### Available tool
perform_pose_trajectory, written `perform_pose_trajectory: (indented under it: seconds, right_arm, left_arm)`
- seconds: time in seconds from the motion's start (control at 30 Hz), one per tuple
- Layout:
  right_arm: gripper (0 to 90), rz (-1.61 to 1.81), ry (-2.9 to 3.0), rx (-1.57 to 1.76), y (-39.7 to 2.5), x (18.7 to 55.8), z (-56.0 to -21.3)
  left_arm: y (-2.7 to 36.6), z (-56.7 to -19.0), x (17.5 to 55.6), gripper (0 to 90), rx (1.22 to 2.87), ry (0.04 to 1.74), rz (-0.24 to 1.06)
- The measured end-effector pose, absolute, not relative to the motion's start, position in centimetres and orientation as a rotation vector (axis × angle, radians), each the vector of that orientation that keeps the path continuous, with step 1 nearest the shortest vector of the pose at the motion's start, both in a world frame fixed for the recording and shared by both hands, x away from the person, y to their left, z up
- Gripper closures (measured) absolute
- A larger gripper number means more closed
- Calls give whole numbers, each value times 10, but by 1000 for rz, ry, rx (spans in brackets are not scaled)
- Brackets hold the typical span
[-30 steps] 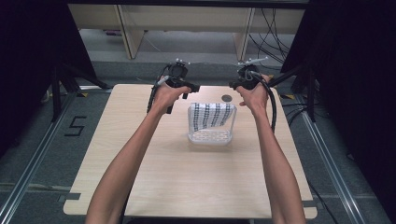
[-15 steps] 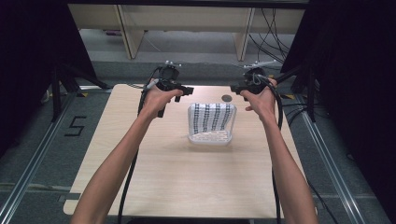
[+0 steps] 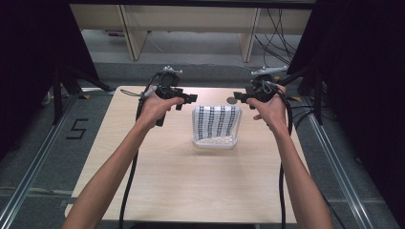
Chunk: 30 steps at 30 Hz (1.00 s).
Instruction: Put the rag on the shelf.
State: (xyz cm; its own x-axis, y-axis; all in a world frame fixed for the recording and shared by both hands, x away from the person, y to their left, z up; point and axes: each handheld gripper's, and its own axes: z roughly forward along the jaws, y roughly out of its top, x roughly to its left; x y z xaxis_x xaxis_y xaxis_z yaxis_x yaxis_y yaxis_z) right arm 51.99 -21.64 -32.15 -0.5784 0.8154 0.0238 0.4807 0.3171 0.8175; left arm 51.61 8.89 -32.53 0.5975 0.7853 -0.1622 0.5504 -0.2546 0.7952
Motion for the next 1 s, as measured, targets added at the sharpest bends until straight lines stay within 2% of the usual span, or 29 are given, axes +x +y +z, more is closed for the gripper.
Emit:
perform_pose_trajectory:
  seconds: [0.33, 1.0]
  right_arm:
    - [408, 1214, 2192, 1124, -213, 495, -316]
    - [365, 1215, 2230, 1064, -220, 465, -322]
  left_arm:
    - [97, -331, 489, 325, 1901, 1044, 353]
    - [117, -368, 447, 291, 1891, 975, 279]
